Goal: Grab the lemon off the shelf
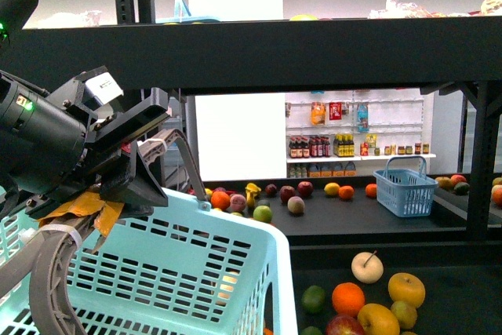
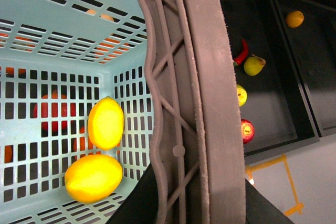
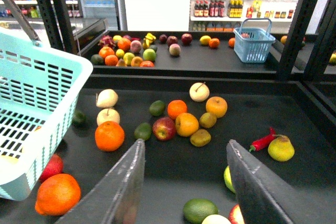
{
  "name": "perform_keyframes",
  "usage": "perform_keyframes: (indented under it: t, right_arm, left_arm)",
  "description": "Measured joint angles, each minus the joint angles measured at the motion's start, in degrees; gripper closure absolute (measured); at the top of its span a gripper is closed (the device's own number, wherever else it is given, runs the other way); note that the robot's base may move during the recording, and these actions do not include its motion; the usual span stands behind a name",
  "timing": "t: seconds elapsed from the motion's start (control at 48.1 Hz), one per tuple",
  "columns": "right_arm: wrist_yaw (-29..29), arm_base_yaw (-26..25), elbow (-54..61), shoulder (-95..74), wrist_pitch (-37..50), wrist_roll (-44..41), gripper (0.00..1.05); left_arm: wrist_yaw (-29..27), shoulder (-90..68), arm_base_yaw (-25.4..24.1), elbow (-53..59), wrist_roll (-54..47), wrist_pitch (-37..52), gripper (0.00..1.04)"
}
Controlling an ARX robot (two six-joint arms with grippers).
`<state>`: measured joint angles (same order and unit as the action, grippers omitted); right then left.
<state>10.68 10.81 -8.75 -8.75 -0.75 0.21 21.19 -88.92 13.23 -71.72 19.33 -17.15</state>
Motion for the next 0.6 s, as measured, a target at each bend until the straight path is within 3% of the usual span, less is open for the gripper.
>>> perform_keyframes:
  t: [0.146, 0.208, 0.27, 0.603]
  right_arm:
    - [-1.75, -1.33, 4.61, 4.20, 0.74, 0.00, 0.81]
    - [-7.69, -5.40, 5.92, 5.40, 0.52, 0.00, 0.91]
    - [-9.84, -9.25, 6.43, 5.92, 0.50, 0.00, 1.02]
    - [-10.69, -10.62, 7.91, 8.37, 0.68, -0.02, 1.02]
  left_arm:
    - [-0.04, 0.00, 0.00, 0.00, 0.00, 0.00, 0.88]
    - [-0.04, 0.00, 0.00, 0.00, -0.02, 0.00, 0.88]
    - [-0.09, 0.00, 0.00, 0.00, 0.02, 0.00, 0.88]
    - [0.00, 0.00, 0.00, 0.00, 0.00, 0.00, 0.88]
